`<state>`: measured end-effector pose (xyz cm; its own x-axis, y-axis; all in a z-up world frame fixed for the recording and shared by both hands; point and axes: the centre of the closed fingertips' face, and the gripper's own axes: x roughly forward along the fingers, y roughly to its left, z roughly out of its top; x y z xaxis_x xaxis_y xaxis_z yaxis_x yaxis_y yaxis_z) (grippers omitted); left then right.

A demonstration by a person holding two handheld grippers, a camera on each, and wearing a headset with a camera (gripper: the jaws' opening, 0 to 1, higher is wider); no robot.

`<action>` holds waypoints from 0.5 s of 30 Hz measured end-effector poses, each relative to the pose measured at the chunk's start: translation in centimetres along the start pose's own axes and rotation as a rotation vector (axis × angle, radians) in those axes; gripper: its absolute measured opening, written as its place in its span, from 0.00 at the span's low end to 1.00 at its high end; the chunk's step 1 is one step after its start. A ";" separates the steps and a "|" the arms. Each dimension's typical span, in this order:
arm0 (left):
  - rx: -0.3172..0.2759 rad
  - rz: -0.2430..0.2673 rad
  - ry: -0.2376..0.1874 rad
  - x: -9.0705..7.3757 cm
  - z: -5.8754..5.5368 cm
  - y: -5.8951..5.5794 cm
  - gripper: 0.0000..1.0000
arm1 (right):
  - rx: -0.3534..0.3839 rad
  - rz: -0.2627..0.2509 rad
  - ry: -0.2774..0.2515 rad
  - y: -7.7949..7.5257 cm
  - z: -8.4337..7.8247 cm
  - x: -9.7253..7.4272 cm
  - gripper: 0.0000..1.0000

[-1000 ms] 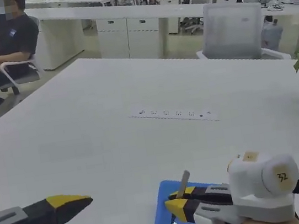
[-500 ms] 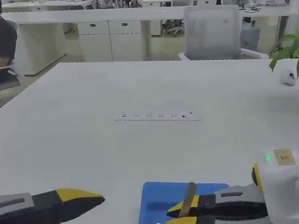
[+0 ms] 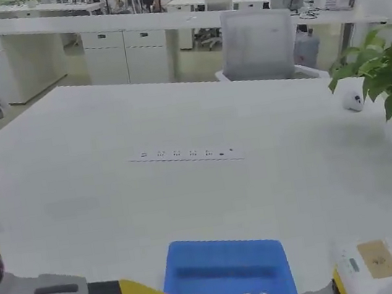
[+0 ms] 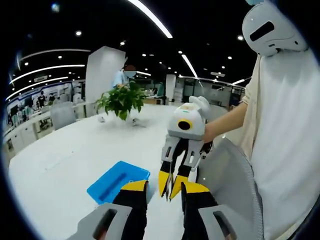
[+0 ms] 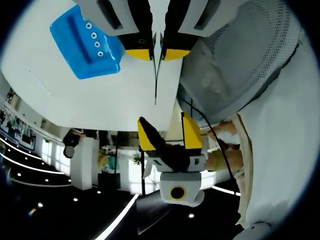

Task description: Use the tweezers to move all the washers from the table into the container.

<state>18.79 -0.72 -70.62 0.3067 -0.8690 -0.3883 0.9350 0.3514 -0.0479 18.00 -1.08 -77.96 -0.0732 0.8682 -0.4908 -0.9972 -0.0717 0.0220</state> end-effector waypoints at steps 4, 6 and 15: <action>-0.005 -0.054 0.020 1.0 -0.2 -1.1 0.15 | 0.000 0.005 0.035 0.9 -0.9 0.0 0.04; 0.001 -0.075 0.027 1.5 -0.2 -1.7 0.14 | 0.000 0.008 0.045 1.3 -1.1 0.0 0.04; 0.013 -0.133 0.086 3.0 -0.9 -3.1 0.08 | -0.035 0.011 0.094 2.3 -1.7 0.0 0.04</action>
<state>16.69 -4.07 -72.50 0.1640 -0.8743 -0.4568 0.9687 0.2301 -0.0927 15.76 -2.11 -79.39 -0.0810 0.8172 -0.5706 -0.9950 -0.0999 -0.0018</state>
